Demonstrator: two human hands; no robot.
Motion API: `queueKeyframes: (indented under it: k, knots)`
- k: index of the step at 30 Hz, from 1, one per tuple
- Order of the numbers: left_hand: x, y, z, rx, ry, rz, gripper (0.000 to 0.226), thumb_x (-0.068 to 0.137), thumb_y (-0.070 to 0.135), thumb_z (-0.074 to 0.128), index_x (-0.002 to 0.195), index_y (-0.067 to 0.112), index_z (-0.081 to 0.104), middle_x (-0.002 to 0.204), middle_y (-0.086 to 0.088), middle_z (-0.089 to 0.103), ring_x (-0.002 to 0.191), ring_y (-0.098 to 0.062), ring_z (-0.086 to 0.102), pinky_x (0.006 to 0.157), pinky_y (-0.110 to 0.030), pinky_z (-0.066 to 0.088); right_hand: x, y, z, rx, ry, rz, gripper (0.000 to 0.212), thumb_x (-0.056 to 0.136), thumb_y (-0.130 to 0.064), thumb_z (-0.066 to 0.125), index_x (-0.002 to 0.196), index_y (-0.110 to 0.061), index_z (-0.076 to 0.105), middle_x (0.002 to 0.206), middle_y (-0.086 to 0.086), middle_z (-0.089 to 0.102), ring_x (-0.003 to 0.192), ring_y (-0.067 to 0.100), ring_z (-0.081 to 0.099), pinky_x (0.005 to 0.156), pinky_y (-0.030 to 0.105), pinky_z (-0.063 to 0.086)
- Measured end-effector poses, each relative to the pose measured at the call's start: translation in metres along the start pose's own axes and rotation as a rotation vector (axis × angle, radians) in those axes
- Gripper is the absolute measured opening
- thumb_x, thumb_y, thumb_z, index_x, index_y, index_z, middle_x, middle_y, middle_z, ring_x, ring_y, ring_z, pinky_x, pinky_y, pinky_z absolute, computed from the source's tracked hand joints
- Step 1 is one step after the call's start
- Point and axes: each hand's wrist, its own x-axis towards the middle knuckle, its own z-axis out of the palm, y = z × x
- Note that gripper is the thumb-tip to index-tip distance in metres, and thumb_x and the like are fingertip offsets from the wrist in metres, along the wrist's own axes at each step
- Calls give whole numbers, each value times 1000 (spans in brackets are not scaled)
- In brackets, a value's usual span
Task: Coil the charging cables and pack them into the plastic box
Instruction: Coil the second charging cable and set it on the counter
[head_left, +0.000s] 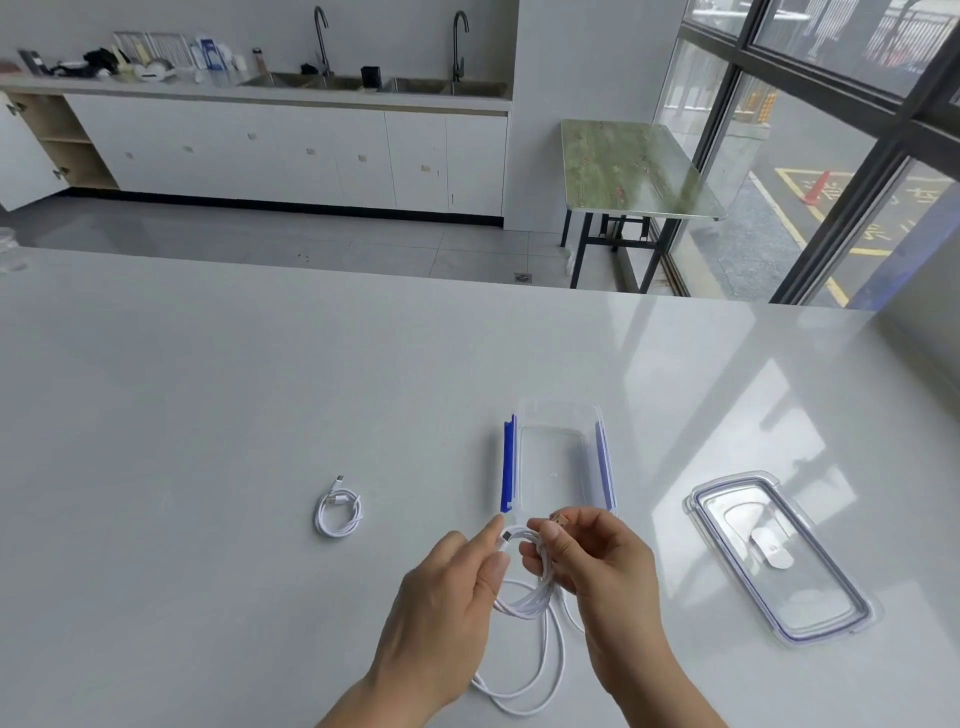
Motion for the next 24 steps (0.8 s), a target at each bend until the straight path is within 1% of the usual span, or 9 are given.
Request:
queueKeyframes:
  k: [4,7,9,11,14,16,20,21,24]
  knots:
    - [7,-7,4,-90,25,-41,36,101,39,43,135,45,53,89,7,61,75,-12,61,77,-33,54,-2,4,1,12,5,-12,5,87,4,70,87,7,67,88,28,75,77,43,75,79,48,61]
    - [11,-4,5,-301,88,-157,28,95,31,61,115,49,68,78,1,69,60,-12,60,67,-42,59,-1,4,-1,20,0,-20,4,87,6,70,88,7,66,90,28,74,78,42,75,79,48,61]
    - [14,-4,3,-457,96,-260,34,87,18,73,108,45,72,71,1,72,53,-12,57,61,-41,56,-1,4,-2,21,-8,-29,4,86,7,69,88,8,65,90,28,75,79,43,75,76,44,62]
    - [17,-6,2,-514,62,-304,44,80,13,80,112,40,67,70,0,75,54,-13,60,65,-34,55,-2,4,-2,12,-20,-36,4,87,8,69,87,9,65,89,26,75,79,44,74,73,39,62]
    - [20,-7,-2,-472,19,-395,35,70,17,87,99,31,73,70,-2,76,64,-12,69,77,-31,55,-5,6,-2,-25,-43,-54,4,87,9,68,87,8,64,88,20,77,79,41,75,71,35,62]
    - [22,-6,-4,-435,14,-446,17,68,22,86,81,25,76,69,-1,75,68,-16,71,74,-36,57,-6,7,1,-51,-53,-66,5,86,8,70,85,5,65,85,14,78,78,37,76,72,36,62]
    - [20,-2,4,-109,122,-376,9,82,20,62,81,23,53,68,3,70,68,-21,66,67,-38,54,-9,8,8,-45,-61,-29,8,84,4,73,85,4,65,78,19,73,75,36,77,72,40,63]
    - [18,-1,6,-152,144,-366,11,86,16,58,83,23,51,69,3,71,65,-20,67,64,-37,53,-8,9,9,-42,-57,-17,8,85,4,73,86,3,64,80,20,70,75,37,77,71,41,63]
    - [13,7,8,-690,163,-511,12,89,0,59,91,12,61,67,-4,74,57,-20,65,60,-31,52,-4,11,8,-83,-88,26,9,87,0,71,93,-3,66,87,15,68,80,39,76,77,51,62]
